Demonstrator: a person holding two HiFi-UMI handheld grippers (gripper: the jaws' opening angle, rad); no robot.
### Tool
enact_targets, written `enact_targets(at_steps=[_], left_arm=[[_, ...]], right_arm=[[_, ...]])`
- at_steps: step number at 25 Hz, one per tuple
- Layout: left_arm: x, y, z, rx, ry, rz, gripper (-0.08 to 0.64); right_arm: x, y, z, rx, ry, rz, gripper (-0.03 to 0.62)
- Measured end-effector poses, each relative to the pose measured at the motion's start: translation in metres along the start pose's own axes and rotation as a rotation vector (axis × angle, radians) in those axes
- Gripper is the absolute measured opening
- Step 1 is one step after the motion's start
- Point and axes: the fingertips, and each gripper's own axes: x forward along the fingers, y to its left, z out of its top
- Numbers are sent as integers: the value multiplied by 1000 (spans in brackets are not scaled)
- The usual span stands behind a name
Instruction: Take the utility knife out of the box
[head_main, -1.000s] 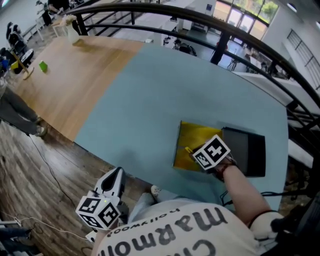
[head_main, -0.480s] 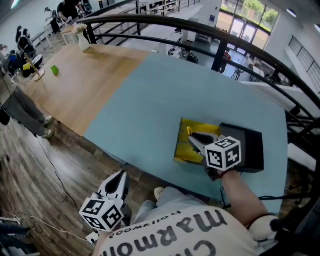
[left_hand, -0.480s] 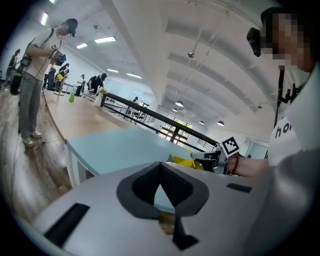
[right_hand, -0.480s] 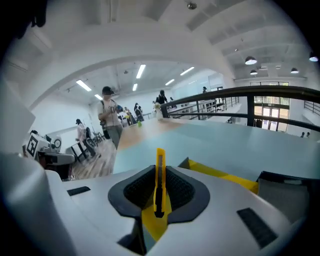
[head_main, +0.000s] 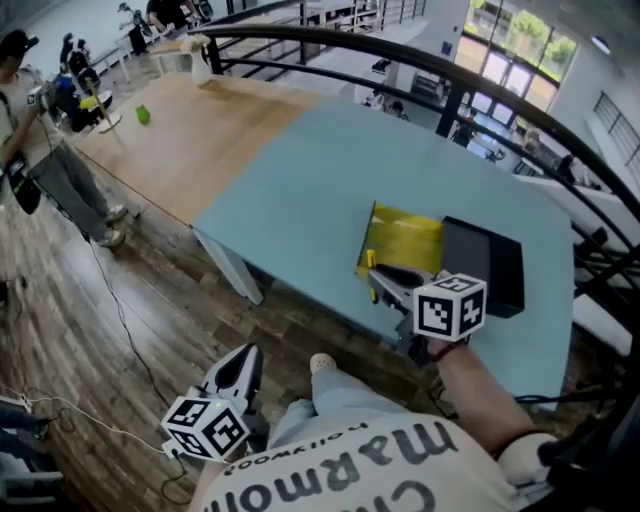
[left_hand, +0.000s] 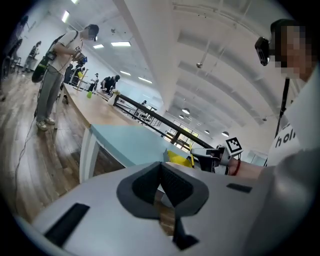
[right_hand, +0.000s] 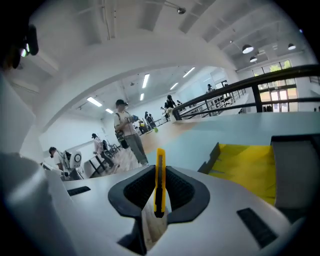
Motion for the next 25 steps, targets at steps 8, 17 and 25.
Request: enact_targets(at_steps=[8, 17, 25], left_arm=[[-35, 14, -9, -28, -77, 57, 2], [-38, -7, -20, 4, -75, 43, 2], [-32, -19, -34, 37, -43, 28, 2]], right_arm=[[-10, 79, -45, -6, 65, 181, 83], [-25, 121, -59, -75, 88, 268, 83], [-39, 125, -60, -51, 59, 273, 83]])
